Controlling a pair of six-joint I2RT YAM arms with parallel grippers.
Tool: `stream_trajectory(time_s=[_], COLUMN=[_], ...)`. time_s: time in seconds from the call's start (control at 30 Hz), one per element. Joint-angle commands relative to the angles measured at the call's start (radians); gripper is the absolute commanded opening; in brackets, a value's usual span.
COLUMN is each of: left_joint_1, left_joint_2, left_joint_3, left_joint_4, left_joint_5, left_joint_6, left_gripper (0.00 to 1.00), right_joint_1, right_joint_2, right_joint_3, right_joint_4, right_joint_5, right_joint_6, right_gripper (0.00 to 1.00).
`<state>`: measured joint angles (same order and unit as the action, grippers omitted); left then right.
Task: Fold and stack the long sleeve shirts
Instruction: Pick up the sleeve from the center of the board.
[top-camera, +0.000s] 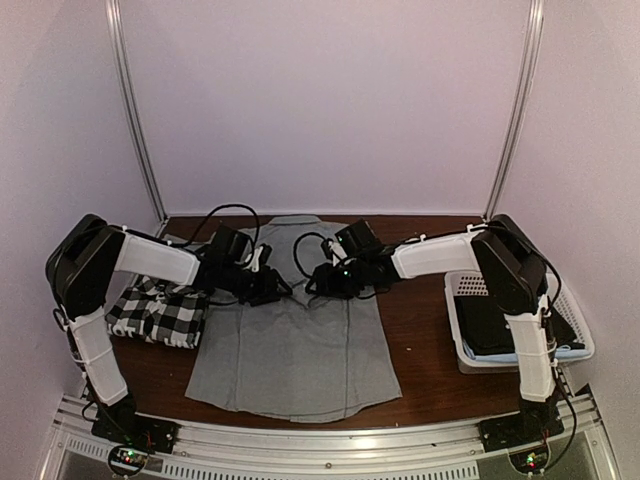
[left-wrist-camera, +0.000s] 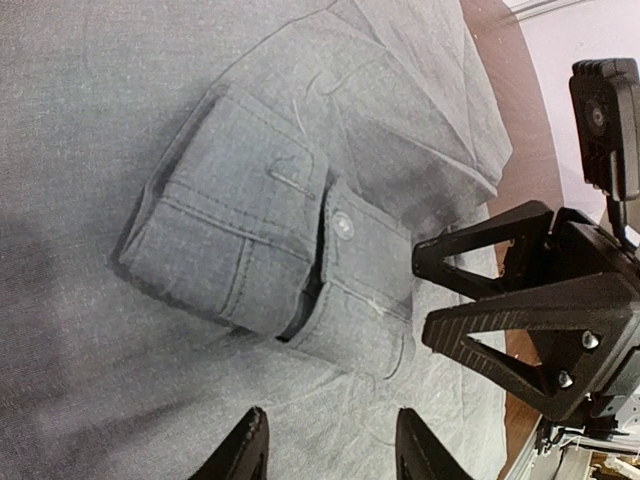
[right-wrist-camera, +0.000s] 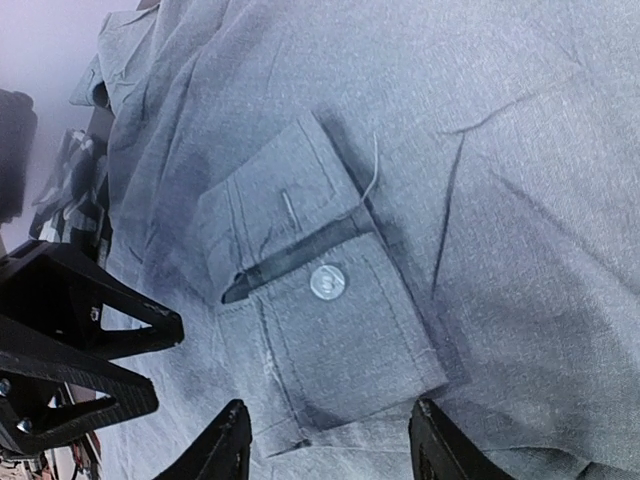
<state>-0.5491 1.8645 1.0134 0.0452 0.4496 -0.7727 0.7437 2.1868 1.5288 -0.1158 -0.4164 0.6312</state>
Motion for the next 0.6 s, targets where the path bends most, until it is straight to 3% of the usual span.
stream_trajectory(time_s=[0.0, 0.3, 0.57], left_joint_1=[0.012, 0.022, 0.059], left_joint_2=[0.001, -0.009, -0.059], left_joint_3=[-0.012, -0.013, -0.061], left_joint_4=[0.047, 0.043, 0.080], left_joint_5=[-0.006, 0.004, 0.053], left_joint_6=[-0.011, -0.016, -0.091], left_gripper=[0.44, 0.44, 0.44], right_joint_1=[-0.006, -0.013, -0.012], right_joint_2=[-0.011, 0.031, 0.031], right_joint_3=[-0.039, -0.049, -0.080], right_joint_4=[0.083, 0.171, 0.228], right_joint_5=[-0.014, -0.051, -0.076], right_joint_6=[0.044, 0.107, 0.151], right_gripper=[0.56, 0.58, 0.49])
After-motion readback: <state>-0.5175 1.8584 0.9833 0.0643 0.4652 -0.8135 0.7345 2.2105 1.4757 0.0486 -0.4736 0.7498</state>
